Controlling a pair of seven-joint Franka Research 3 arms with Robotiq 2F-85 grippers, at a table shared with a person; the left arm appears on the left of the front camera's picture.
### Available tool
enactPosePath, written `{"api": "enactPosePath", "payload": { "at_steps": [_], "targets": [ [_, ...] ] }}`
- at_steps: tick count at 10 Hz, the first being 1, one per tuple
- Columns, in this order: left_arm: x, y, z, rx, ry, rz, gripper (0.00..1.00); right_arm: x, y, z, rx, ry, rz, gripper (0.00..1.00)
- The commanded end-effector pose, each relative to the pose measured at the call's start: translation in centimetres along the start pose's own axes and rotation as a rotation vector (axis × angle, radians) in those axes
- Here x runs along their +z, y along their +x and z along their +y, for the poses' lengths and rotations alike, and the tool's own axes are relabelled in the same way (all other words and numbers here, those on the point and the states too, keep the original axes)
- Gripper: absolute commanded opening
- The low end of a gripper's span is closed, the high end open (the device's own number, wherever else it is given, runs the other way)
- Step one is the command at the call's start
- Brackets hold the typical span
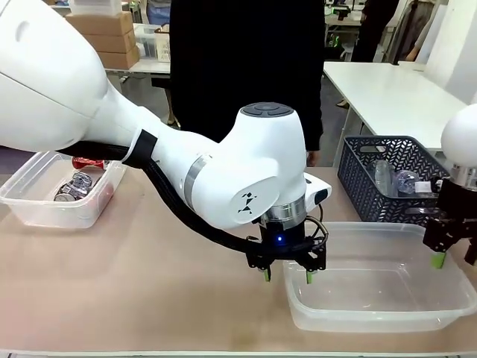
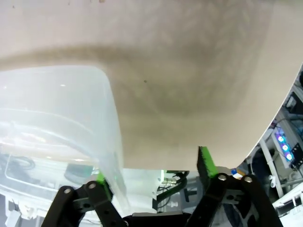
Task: Sort the waste into each basket.
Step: Pick up the Organizing box on the right side of the table and lift it.
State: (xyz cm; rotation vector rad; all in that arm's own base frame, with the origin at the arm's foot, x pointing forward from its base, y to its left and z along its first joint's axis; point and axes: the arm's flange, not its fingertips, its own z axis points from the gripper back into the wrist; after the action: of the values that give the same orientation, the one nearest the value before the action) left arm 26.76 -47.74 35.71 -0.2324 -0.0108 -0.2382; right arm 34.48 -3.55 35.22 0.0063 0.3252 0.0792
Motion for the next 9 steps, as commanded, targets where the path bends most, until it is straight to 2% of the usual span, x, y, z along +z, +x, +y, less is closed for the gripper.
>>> {"api": "enactPosePath", "payload": {
  "at_steps": [1,2,3,4,5,6,9],
  "targets": [
    [0.1,-0.1,-0.2,0.020,-0.006,-0.033,0.00,-3.3,-3.5,0.6,-0.012,-0.011,-0.030,0.13],
    [0.2,-0.1,-0.1,0.020,0.000,-0.032,0.00,-3.3,-3.5,0.7,-0.011,-0.013,-0.027,0.00],
    [0.3,-0.1,0.0,0.021,0.003,-0.039,0.00,-3.5,-3.4,1.0,-0.007,-0.004,-0.022,0.00],
    [0.4,-0.1,0.1,0.021,0.004,-0.043,0.14,-3.8,-3.2,1.3,-0.002,0.003,-0.016,0.00],
    [0.4,-0.1,0.1,0.022,0.011,-0.046,0.04,-4.2,-3.0,1.4,0.001,0.009,-0.001,0.06],
    [0.4,-0.1,0.2,0.022,0.013,-0.046,0.00,-4.4,-2.8,1.3,-0.004,0.028,0.010,0.00],
    [0.6,0.0,0.3,0.021,0.013,-0.048,0.00,-4.1,-3.1,0.7,-0.011,0.050,0.004,0.00]
  ]
}}
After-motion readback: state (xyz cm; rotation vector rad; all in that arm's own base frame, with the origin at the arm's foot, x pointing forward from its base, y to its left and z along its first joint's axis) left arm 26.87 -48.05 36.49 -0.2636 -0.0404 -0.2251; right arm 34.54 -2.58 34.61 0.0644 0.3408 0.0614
